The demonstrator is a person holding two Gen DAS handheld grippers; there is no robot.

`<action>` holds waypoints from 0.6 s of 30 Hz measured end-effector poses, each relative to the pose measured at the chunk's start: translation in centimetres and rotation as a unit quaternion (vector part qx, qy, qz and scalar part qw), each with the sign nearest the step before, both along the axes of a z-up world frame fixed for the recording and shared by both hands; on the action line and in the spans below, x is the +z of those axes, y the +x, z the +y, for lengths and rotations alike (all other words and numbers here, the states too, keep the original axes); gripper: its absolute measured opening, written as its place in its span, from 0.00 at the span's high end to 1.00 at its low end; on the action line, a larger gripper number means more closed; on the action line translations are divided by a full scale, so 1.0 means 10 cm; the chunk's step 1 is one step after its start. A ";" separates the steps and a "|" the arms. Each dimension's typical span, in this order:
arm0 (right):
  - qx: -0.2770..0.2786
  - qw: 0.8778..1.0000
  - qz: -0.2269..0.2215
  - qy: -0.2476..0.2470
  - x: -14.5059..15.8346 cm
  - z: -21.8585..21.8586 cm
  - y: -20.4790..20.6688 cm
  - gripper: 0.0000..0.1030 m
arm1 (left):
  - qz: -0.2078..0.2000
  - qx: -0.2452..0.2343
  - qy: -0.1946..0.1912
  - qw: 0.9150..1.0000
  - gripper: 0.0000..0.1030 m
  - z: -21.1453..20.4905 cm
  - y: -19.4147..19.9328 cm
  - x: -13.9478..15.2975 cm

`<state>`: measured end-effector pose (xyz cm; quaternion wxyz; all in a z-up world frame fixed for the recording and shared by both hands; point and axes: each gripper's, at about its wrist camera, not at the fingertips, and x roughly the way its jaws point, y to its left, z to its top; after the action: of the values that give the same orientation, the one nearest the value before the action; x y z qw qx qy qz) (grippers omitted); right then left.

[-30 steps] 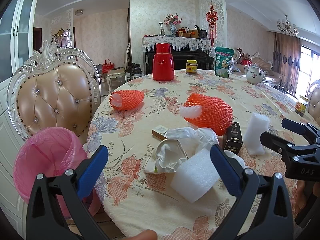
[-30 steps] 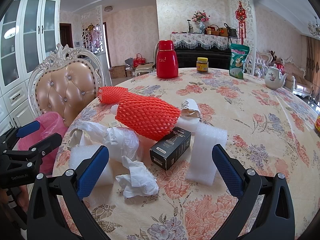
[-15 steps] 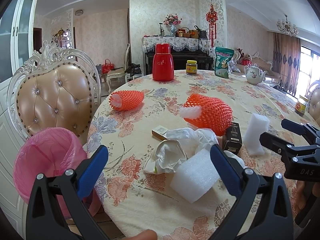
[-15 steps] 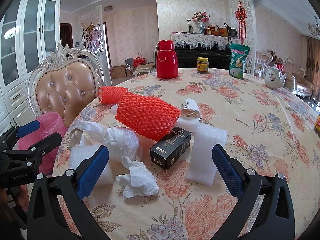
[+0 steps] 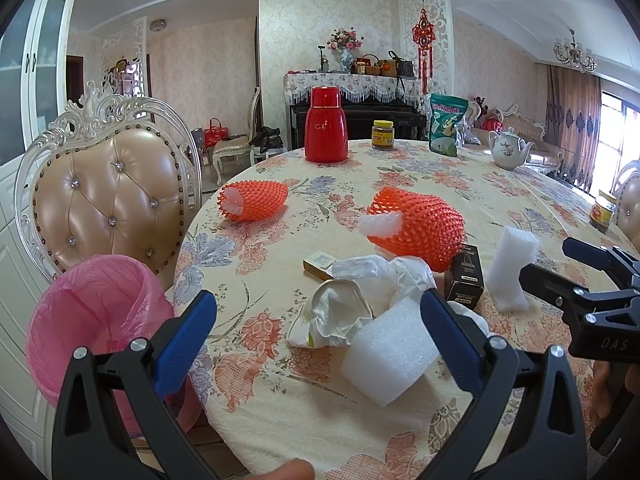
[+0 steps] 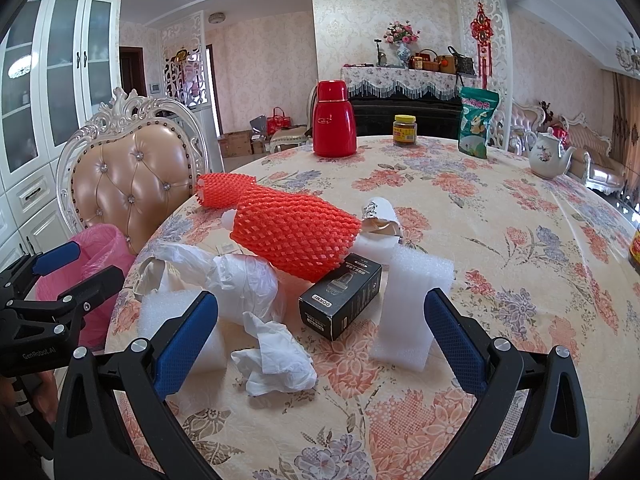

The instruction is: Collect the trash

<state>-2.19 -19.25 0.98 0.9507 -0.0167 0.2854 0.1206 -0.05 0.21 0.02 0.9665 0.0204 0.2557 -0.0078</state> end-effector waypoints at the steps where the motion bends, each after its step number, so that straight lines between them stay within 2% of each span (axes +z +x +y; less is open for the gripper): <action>1: 0.000 1.000 0.000 0.000 0.00 0.00 0.00 0.06 | 0.000 0.000 0.000 1.000 0.04 0.00 0.00 0.00; 18: -0.001 1.000 0.000 0.000 0.01 -0.01 0.00 0.06 | 0.000 0.000 -0.001 1.000 0.04 0.00 0.00 0.00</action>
<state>-2.16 -19.32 1.04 0.9508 -0.0166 0.2853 0.1199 -0.08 0.20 0.05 0.9666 0.0195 0.2554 -0.0084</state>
